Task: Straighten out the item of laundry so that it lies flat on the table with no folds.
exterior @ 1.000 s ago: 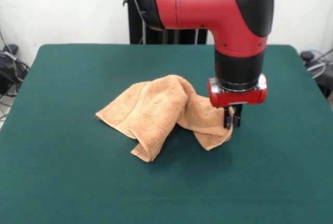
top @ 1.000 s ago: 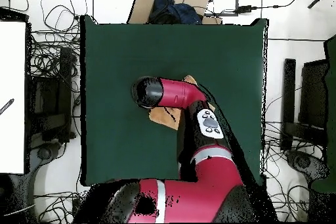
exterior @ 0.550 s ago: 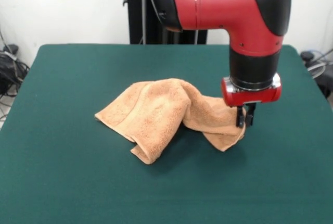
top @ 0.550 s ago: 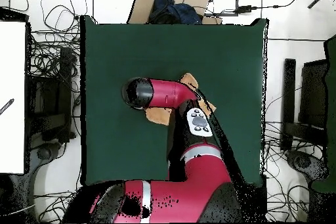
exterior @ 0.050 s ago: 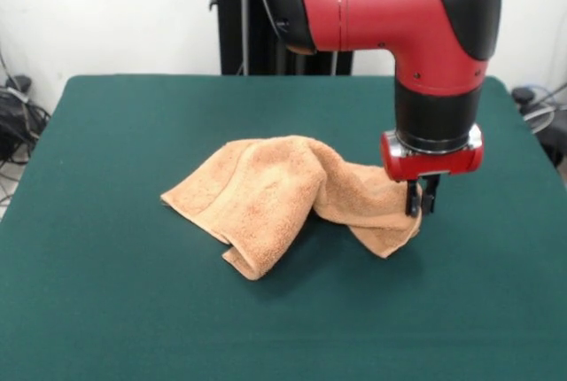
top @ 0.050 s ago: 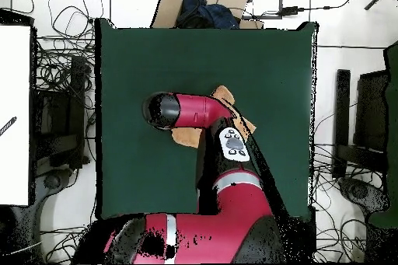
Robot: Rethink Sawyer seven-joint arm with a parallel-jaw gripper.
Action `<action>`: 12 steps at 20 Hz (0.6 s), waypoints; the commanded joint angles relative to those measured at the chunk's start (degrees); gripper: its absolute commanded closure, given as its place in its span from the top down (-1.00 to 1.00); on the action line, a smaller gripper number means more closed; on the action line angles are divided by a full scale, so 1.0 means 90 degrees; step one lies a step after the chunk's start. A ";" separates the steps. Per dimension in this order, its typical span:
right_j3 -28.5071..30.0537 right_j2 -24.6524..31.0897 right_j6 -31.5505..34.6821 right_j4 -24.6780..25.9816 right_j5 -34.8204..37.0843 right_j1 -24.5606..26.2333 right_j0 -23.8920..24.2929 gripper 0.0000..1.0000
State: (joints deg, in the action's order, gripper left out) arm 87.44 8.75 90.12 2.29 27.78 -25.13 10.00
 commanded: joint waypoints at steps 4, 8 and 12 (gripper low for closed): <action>0.0207 0.0261 0.1322 -0.0325 -0.0256 0.0109 -0.0196 -1.00; 0.0126 0.0227 0.1435 -0.0391 -0.0267 0.0147 -0.0329 -1.00; 0.0123 0.0141 0.1534 -0.0458 -0.0247 0.0109 -0.0455 -1.00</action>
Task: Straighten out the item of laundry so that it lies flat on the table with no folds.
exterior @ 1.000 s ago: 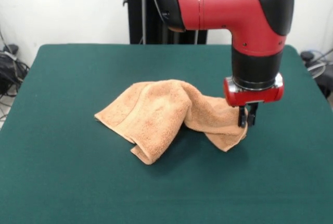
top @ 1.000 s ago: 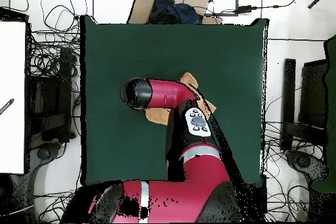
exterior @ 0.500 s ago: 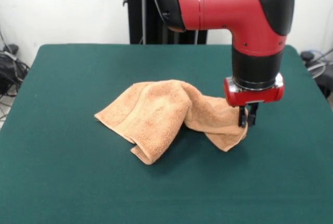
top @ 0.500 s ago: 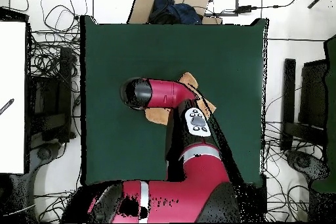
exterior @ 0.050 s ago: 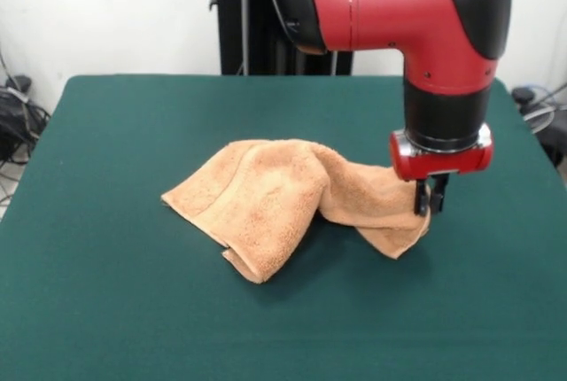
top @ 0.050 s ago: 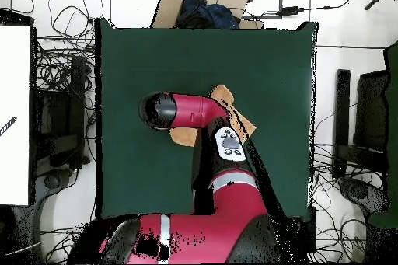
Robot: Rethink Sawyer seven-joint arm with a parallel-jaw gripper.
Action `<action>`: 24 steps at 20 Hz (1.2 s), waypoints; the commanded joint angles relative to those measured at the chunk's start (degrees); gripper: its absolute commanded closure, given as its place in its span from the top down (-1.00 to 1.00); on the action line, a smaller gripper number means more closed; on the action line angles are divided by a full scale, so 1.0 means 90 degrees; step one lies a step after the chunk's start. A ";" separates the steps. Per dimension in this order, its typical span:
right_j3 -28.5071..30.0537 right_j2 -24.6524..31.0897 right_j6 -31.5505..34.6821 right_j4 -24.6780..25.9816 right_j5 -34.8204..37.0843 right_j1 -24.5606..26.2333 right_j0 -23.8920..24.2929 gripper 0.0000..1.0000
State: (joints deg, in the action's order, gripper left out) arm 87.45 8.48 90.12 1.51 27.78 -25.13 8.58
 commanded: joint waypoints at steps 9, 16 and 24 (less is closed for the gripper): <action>0.0209 -0.0025 0.1688 -0.0552 -0.0375 0.0083 -0.0576 -1.00; 0.0286 -0.0090 0.1648 -0.0616 -0.0415 0.0033 -0.0627 -1.00; 0.0230 -0.0160 0.1692 -0.0697 -0.0376 0.0050 -0.0762 -1.00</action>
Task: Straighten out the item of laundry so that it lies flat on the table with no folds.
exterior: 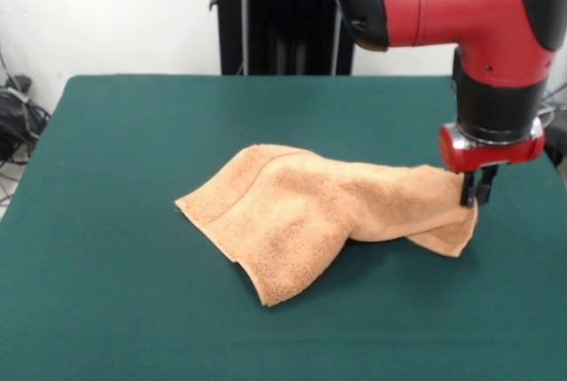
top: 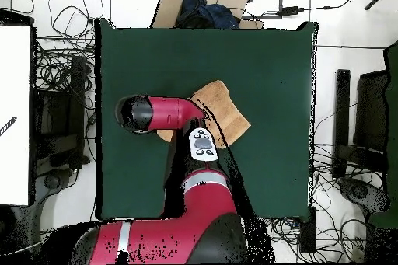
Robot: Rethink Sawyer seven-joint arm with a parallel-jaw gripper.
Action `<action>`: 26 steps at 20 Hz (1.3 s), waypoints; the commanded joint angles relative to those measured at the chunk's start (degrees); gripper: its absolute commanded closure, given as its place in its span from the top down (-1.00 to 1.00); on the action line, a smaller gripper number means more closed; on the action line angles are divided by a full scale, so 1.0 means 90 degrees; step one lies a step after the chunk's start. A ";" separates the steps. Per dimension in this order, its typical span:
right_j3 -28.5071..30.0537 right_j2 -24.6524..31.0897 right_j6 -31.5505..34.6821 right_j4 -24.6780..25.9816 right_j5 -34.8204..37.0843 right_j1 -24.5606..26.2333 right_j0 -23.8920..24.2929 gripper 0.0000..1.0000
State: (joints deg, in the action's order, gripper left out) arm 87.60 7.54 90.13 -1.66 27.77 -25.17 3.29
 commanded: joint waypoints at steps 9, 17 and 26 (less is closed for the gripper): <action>0.0256 -0.0036 0.1595 -0.0431 -0.0413 0.0054 -0.0157 -1.00; 0.0279 -0.0053 0.1582 -0.0459 -0.0409 0.0020 -0.0171 -1.00; 0.0236 -0.0131 0.1605 -0.0476 -0.0389 0.0024 -0.0239 -1.00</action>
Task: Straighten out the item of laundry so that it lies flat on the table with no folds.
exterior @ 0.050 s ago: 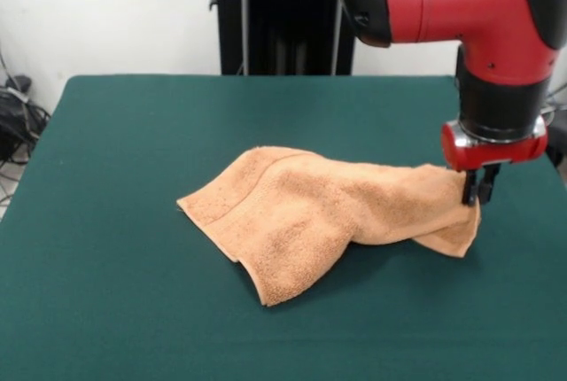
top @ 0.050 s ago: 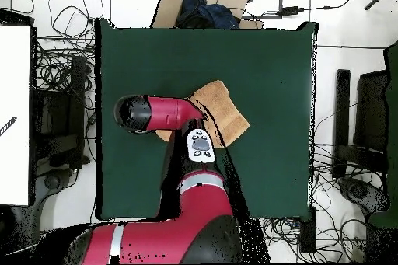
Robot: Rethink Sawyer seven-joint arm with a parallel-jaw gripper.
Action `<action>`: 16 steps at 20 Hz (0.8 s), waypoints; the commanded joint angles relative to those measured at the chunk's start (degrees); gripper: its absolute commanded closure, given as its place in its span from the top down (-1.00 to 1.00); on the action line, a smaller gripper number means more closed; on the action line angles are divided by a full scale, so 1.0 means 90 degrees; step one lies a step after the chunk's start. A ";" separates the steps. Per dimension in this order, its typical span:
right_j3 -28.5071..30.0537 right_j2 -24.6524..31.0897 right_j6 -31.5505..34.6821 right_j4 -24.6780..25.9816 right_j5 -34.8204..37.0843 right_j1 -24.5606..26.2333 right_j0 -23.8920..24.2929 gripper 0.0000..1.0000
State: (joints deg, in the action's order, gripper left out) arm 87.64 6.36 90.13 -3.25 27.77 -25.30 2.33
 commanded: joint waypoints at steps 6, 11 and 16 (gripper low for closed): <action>0.0244 -0.0003 0.1597 -0.0303 -0.0396 0.0035 -0.0115 -1.00; 0.0323 0.0026 0.1622 -0.0307 -0.0473 0.0023 -0.0120 -1.00; 0.0311 0.0064 0.1688 -0.0362 -0.0525 0.0076 -0.0164 -1.00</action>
State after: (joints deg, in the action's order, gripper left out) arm 87.73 6.28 90.13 -3.48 27.57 -25.39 2.21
